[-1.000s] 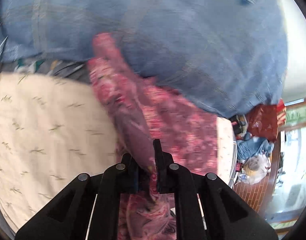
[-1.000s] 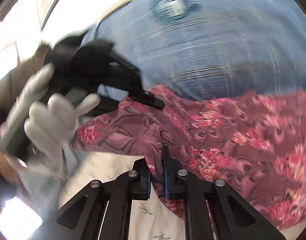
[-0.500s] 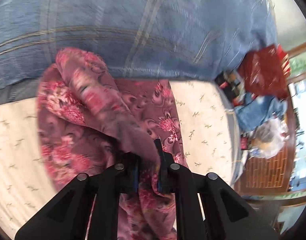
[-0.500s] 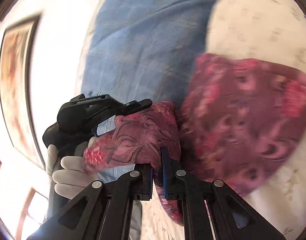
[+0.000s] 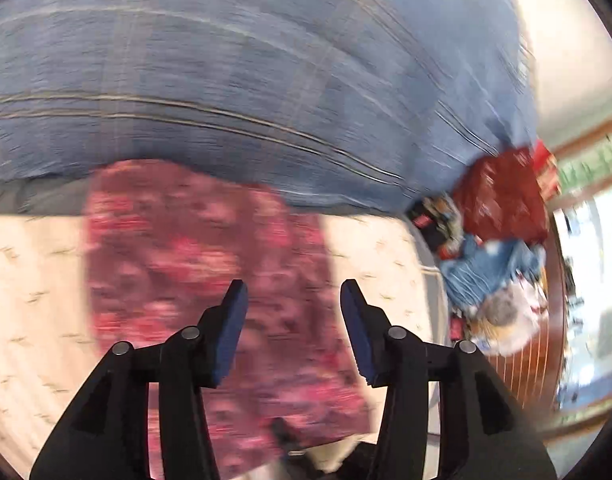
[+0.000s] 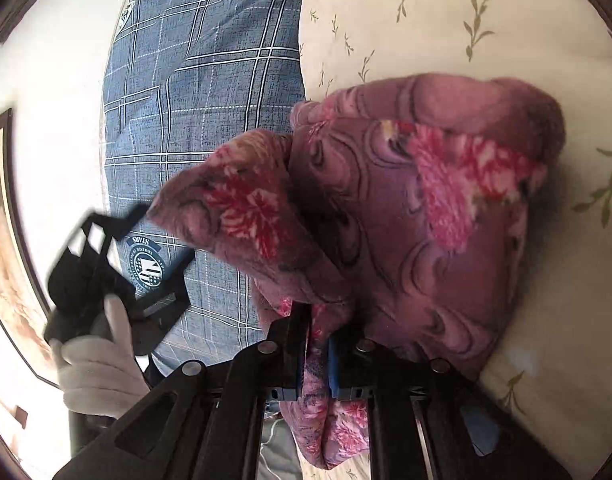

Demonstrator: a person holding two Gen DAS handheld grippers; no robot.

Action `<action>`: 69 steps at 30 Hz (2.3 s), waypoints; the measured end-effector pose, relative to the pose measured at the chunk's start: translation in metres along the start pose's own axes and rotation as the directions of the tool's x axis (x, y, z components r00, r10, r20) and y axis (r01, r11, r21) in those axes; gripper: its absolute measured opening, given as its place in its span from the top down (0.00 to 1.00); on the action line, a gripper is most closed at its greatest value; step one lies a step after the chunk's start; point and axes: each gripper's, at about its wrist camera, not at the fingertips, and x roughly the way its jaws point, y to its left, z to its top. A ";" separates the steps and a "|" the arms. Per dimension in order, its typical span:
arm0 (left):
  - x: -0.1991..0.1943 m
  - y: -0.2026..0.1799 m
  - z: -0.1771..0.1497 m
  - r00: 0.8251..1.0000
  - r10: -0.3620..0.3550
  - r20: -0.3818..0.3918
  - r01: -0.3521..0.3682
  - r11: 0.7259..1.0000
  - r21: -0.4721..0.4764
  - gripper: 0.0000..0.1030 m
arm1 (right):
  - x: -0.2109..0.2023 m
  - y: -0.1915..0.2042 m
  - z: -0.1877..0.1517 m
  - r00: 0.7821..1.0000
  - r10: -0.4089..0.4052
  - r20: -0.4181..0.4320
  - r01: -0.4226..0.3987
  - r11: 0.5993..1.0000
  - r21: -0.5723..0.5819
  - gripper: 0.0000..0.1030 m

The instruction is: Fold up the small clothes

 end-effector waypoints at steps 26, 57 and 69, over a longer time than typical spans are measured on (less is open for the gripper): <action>-0.021 0.093 -0.101 0.983 -0.174 -0.050 0.167 0.978 -0.122 0.33 | -0.039 0.110 0.027 0.993 -0.122 0.006 0.085 0.660 -0.747 0.95; 0.030 0.090 -0.057 0.999 0.016 -0.031 -0.017 0.999 -0.034 0.30 | 0.141 0.094 0.105 0.875 -0.483 -0.013 0.354 0.660 -0.663 0.96; 0.021 0.059 -0.110 0.999 0.048 0.004 -0.048 0.996 0.073 0.30 | 0.068 0.086 0.056 0.933 -0.304 -0.191 0.071 0.678 -0.732 0.79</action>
